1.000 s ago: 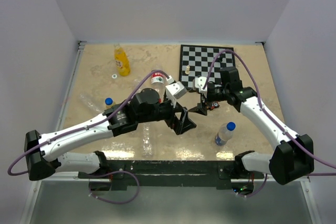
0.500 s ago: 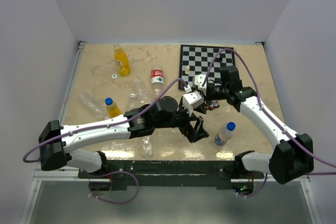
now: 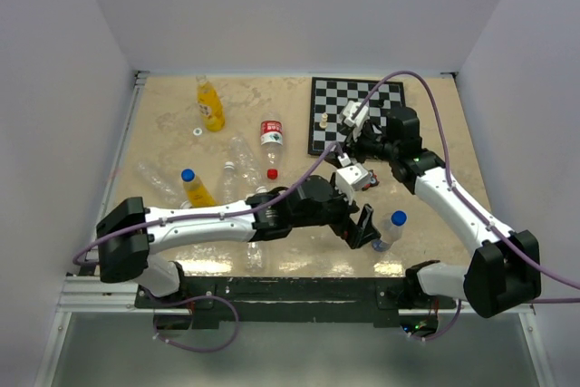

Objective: Unscrew the bottle caps
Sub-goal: Pick up the plastic bottle from the corner of the board.

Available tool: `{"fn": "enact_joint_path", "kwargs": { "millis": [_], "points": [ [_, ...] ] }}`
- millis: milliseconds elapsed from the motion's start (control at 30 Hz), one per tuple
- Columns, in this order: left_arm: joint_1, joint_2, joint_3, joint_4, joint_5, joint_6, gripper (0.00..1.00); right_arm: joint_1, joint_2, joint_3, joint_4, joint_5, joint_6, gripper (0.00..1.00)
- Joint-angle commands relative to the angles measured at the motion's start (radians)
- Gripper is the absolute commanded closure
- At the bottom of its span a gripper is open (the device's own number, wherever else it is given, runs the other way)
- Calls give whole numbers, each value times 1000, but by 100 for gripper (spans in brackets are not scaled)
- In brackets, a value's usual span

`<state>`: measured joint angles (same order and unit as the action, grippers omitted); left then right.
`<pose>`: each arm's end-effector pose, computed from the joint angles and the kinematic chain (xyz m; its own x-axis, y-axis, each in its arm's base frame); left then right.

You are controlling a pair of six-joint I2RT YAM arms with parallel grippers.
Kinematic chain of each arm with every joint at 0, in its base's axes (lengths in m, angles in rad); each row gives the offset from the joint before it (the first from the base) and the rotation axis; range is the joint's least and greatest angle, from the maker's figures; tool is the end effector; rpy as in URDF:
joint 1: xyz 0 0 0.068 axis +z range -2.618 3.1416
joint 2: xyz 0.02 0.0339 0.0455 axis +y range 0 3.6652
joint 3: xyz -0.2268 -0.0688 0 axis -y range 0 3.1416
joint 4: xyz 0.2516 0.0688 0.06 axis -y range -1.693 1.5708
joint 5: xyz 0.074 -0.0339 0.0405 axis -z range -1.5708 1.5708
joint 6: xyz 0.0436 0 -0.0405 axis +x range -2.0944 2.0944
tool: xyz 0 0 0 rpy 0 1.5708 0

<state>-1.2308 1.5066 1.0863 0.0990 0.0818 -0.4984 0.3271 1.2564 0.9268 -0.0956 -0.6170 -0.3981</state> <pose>0.1204 -0.3510 0.2549 -0.5540 0.1376 -0.8211 0.7977 0.3701 -0.4762 0.2828 0.1226 0.2593 -0.0650 -0.3559 -0.9322 -0.8531 0.5045 -0.1331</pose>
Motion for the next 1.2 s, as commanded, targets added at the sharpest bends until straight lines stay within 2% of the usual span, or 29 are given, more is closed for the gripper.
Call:
{"fn": "enact_joint_path", "kwargs": {
  "millis": [0, 900, 1067, 1167],
  "points": [
    [-42, 52, 107, 56, -103, -16, 0, -3, -9, -5, 65, 42, 59, 11],
    [-145, 299, 343, -96, -347, 12, 0, -2, -2, -2, 45, 31, 42, 12],
    [-147, 334, 354, -90, -353, 15, 10, -2, -2, -2, 42, 30, 41, 12],
    [-148, 333, 350, -78, -350, 23, 26, -2, -2, -2, 43, 28, 39, 12]
  ]
}}
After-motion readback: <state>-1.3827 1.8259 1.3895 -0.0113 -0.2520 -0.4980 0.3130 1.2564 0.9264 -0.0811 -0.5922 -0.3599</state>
